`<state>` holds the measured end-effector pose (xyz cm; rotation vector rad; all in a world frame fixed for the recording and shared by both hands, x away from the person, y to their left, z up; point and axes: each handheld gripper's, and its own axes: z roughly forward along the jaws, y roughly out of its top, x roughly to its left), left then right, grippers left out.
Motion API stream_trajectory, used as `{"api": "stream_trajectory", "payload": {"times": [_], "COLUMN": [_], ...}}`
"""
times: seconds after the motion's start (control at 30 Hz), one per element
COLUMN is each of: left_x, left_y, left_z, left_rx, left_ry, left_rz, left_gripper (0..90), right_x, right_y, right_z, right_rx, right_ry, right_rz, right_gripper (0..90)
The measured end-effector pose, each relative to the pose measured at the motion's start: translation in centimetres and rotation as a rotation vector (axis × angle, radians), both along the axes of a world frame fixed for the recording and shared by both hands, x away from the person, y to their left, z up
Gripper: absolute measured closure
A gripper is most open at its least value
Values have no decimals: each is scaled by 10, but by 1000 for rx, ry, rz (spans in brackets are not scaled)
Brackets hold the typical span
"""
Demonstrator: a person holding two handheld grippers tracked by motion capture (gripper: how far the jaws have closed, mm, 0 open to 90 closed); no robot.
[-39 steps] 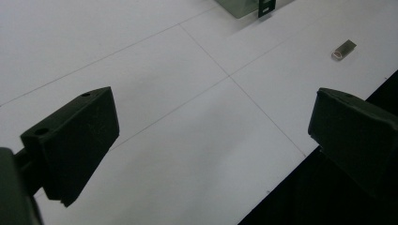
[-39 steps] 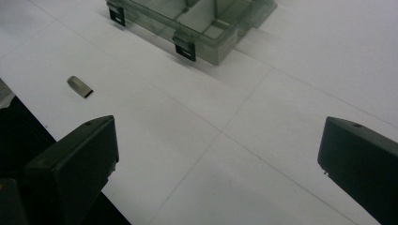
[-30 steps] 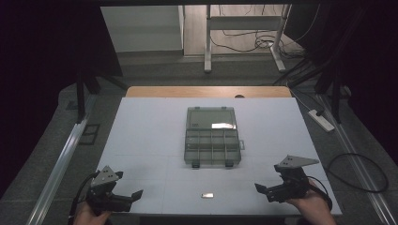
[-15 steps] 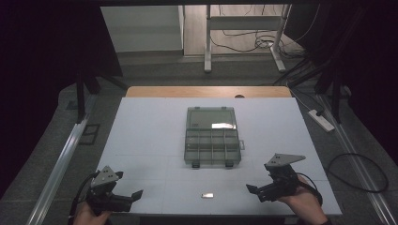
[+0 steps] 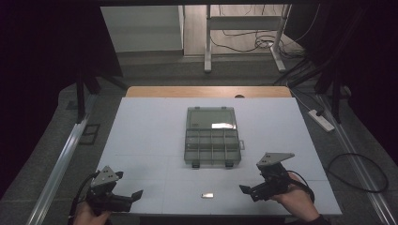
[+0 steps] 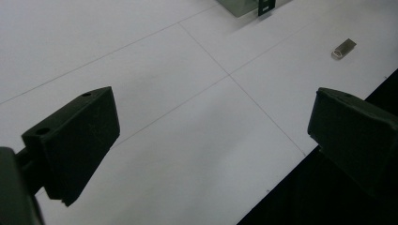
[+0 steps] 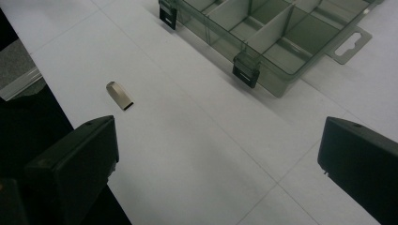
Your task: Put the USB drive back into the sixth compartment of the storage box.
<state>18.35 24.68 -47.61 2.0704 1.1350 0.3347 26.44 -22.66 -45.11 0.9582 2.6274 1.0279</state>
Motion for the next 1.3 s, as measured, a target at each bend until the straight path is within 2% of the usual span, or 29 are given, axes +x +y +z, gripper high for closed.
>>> {"api": "stream_trajectory", "payload": {"times": [0.23,0.53,0.9,1.1,1.3], "left_x": [0,0,-1,-1,-1], "left_y": [0,0,0,0,-1], "left_z": [0,0,0,0,0], "left_rx": [-1,0,4,6,7], "left_ry": [-1,-2,-5,-6,-7], "left_rz": [-1,-3,-6,-8,-9], "left_gripper": [25,25,25,26,27], "right_x": [2,5,11,12,12], "right_y": [10,23,39,47,56], "right_z": [-1,-2,-4,-6,-8], "right_rx": [-17,-13,-27,-49,-76], "right_ry": [19,62,60,58,68], "right_rz": [23,16,58,66,97], "right_gripper": [0,0,0,0,0]}}
